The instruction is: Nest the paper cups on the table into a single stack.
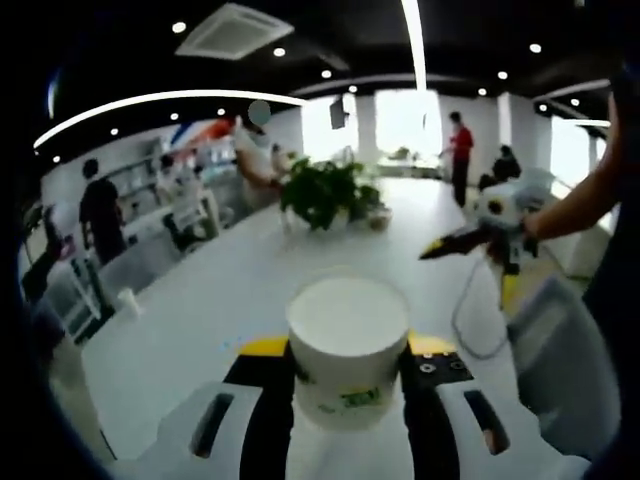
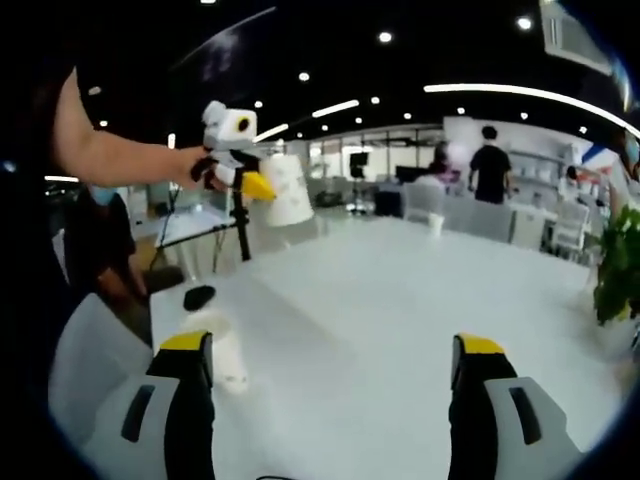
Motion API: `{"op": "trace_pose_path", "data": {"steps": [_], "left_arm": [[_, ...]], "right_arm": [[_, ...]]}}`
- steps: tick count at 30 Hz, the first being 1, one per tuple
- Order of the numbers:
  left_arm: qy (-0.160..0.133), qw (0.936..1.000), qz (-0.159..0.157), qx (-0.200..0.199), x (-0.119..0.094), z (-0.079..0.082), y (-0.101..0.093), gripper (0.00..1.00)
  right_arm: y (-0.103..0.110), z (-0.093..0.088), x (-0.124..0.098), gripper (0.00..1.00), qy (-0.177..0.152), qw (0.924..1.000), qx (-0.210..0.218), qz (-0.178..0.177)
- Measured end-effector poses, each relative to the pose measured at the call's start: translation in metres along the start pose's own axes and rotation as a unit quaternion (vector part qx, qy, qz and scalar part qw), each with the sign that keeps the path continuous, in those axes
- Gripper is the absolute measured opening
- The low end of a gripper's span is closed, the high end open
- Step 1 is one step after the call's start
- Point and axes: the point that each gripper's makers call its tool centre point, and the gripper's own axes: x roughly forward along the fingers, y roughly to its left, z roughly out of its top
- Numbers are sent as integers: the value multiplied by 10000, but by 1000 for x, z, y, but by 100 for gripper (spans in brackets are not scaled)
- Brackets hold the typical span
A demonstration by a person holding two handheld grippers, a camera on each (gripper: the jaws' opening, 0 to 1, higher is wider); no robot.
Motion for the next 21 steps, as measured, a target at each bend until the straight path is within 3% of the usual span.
{"op": "trace_pose_path", "data": {"steps": [10,21], "left_arm": [[1,10000,-81,42,-5,6,-23,40],[-36,9998,-190,36,-11,11,-53,40]], "right_arm": [[4,8,-3,96,-38,10000,-22,62],[15,32,4,95,-188,9995,-164,211]]}}
